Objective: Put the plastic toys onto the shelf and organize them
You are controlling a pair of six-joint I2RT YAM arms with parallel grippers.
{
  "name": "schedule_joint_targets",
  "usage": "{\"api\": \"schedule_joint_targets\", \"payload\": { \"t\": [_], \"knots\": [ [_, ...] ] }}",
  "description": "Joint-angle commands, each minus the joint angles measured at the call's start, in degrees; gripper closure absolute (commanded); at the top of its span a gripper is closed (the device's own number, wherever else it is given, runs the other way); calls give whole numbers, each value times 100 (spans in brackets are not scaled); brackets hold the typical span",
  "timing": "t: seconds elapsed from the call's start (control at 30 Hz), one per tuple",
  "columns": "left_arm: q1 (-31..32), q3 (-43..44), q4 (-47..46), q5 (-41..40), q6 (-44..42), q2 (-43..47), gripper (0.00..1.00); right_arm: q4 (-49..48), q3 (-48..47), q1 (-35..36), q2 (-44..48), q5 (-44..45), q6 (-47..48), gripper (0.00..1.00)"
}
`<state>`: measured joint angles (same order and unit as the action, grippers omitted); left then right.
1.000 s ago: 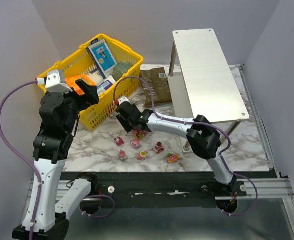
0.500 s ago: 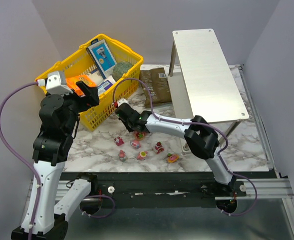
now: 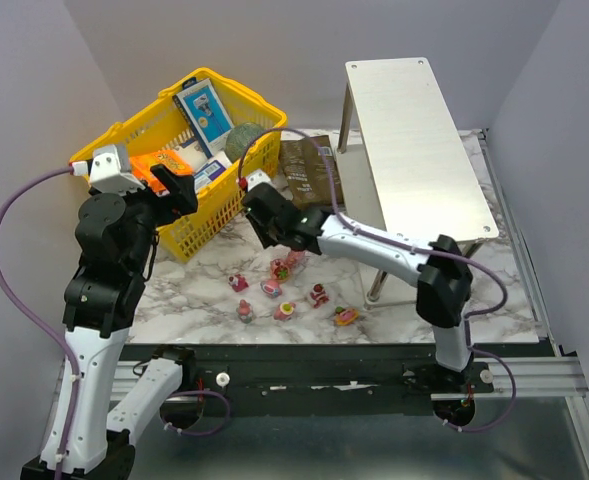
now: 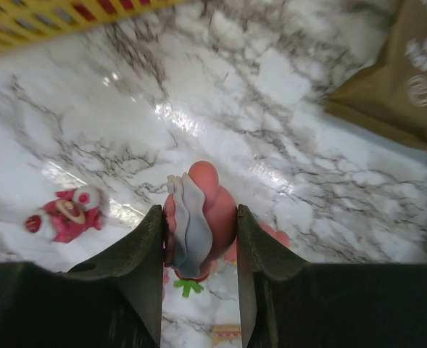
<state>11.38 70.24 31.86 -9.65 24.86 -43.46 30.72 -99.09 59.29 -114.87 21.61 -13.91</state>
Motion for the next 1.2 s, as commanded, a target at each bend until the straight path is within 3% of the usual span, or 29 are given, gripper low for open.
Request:
{"api": "schedule_joint_targets", "payload": {
  "t": [0.0,0.2,0.27,0.37,0.5,0.73,0.9,1.17],
  "knots": [
    [58,-36,-65,-160,-96,127,1,776,-716,22,1078,493,-68,99],
    [136,-19,-110,-11,-87,101,1,2585,-2314,-223,1406,1118,178,99],
    [163,-36,-136,-2,-78,84,1,3692,-3129,-417,1275,1038,187,99],
    [224,-98,-206,42,-69,75,1,4591,-3363,-672,1370,1372,29,99],
    [286,-194,-276,68,-87,13,1,4741,-2749,-988,2038,1530,-216,99],
    [365,-300,-382,174,-60,-127,1,5251,-2922,-1191,2557,2128,-402,99],
    [365,-335,-400,200,-52,-206,1,5059,-2897,-1200,2847,2392,-446,99],
    [365,-397,-400,297,54,-233,1,4697,-2678,-1384,3234,2016,64,99]
  ]
}}
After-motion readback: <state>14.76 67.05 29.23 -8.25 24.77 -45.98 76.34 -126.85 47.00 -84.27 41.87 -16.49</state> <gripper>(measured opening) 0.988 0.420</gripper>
